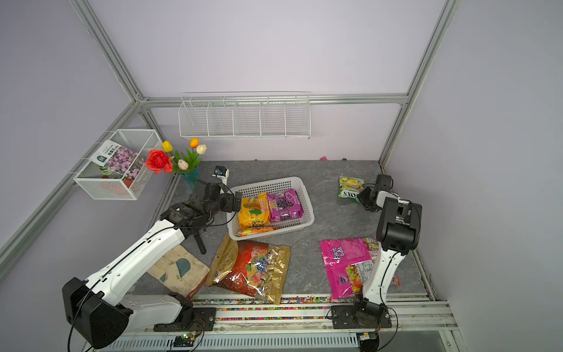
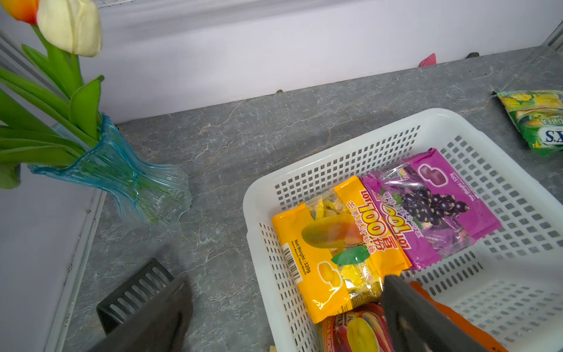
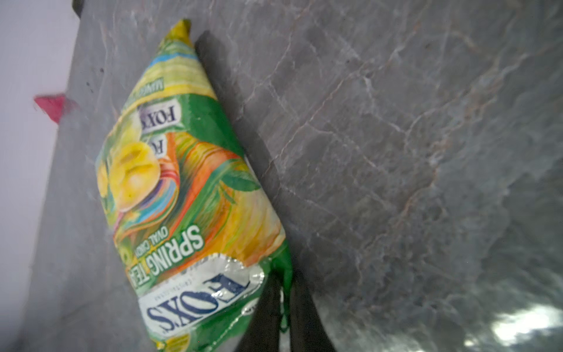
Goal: Put the candies in the basket
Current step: Pick up the candy at the center of the board.
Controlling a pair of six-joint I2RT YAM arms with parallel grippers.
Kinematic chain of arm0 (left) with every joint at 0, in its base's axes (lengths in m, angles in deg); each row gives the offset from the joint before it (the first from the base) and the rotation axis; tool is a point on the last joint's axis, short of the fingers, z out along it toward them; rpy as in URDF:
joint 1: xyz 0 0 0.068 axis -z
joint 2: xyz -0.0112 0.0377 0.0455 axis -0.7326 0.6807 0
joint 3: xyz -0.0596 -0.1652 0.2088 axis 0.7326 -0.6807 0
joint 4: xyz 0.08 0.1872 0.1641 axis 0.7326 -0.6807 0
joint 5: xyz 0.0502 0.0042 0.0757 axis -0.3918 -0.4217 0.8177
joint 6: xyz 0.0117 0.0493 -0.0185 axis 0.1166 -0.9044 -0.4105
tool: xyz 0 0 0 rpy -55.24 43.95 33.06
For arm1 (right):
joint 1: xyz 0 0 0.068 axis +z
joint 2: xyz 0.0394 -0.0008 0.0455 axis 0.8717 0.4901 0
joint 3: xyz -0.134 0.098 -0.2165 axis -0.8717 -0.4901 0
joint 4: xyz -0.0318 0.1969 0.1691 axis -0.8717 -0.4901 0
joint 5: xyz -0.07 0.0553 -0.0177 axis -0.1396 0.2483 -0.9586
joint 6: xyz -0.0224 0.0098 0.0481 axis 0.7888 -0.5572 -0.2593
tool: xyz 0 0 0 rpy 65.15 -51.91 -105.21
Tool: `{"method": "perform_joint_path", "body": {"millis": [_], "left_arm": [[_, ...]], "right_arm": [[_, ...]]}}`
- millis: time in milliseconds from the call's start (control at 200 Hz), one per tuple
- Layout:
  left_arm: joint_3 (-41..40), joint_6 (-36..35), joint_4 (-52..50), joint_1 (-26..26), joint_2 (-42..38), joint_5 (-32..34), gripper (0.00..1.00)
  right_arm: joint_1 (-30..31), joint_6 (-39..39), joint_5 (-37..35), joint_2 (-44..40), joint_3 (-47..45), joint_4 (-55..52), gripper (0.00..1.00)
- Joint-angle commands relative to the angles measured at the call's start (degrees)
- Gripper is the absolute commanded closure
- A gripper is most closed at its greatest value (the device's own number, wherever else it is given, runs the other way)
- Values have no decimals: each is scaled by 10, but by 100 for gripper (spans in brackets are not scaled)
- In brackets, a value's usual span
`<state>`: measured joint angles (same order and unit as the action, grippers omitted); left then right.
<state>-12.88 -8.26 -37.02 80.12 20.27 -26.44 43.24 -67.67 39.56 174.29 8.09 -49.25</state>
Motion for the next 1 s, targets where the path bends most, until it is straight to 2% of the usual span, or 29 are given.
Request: {"method": "perform_joint_path", "body": {"millis": [0, 215, 355, 590, 795, 915, 995], "left_arm": [[-8, 1, 21, -2, -2, 1, 0], [-7, -6, 24, -2, 1, -32, 0], [-8, -3, 37, -2, -6, -93, 0], [-10, -11, 52, -2, -25, -179, 0], [-11, 6, 47, -2, -27, -195, 0], [-16, 9, 42, -2, -32, -215, 0], [-27, -2, 52, -2, -34, -246, 0]], "right_arm": [[-3, 3, 47, 6, -17, 51, 100], [-2, 1, 51, -68, -56, 86, 100], [9, 15, 60, -143, -62, 66, 100], [69, 102, 14, -247, -9, -57, 100], [134, 276, 43, -290, 79, -200, 100], [167, 264, -22, -304, 114, -266, 100], [186, 248, -32, -315, 125, -292, 100]]}}
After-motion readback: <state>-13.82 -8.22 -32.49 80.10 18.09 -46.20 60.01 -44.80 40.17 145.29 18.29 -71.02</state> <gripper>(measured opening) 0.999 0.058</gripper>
